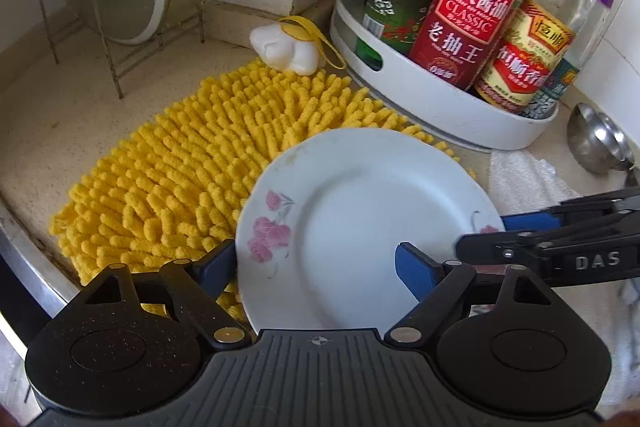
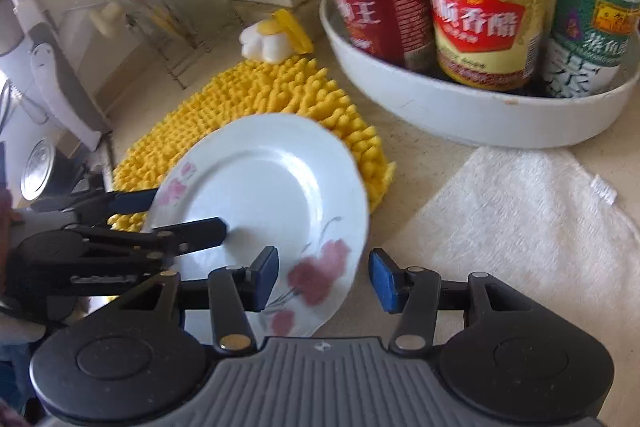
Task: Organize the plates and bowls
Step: 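Lift the pink-flower plate with both tools and carry it toward the towel stack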
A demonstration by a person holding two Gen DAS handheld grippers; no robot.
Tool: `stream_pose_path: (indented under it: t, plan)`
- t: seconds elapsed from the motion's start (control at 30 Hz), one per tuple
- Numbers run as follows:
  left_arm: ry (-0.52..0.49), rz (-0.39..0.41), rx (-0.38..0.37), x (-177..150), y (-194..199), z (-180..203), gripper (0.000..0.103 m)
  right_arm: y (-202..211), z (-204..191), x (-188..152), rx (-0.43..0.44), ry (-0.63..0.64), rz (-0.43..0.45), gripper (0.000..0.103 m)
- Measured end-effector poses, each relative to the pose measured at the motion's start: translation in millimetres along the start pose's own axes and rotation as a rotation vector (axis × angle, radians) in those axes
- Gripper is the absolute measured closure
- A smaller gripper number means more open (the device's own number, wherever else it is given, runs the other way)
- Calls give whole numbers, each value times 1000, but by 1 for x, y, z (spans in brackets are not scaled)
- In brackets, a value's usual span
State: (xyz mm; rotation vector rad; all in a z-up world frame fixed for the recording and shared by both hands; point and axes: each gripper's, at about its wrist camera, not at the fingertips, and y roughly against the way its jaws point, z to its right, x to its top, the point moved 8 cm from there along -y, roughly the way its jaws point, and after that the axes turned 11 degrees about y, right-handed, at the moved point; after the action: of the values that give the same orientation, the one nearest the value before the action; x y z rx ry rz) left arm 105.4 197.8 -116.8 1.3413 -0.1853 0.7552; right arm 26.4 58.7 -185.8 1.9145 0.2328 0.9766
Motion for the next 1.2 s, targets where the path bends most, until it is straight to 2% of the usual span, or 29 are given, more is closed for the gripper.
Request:
stream_pose_path:
  t: [0.2,0.3,0.6,0.83,1.2]
  plan:
    - [-51,-11,3,-7,-4,7,12,0,-3,1,-26,-7,3,55]
    - [-25,-13,17,-7,-3,7,13,5,0,-3,-26,-24,16,55]
    - [-48,17,26,-13,13,32,14,39,18,-20,-38,-66,69,55]
    - [-97,28,1,-19,20,69,14,74,41,-41,-90,-117,102,55]
    - [-220,33,-78,-29,23,143,14,131,75,-77,-178,-226,161,55]
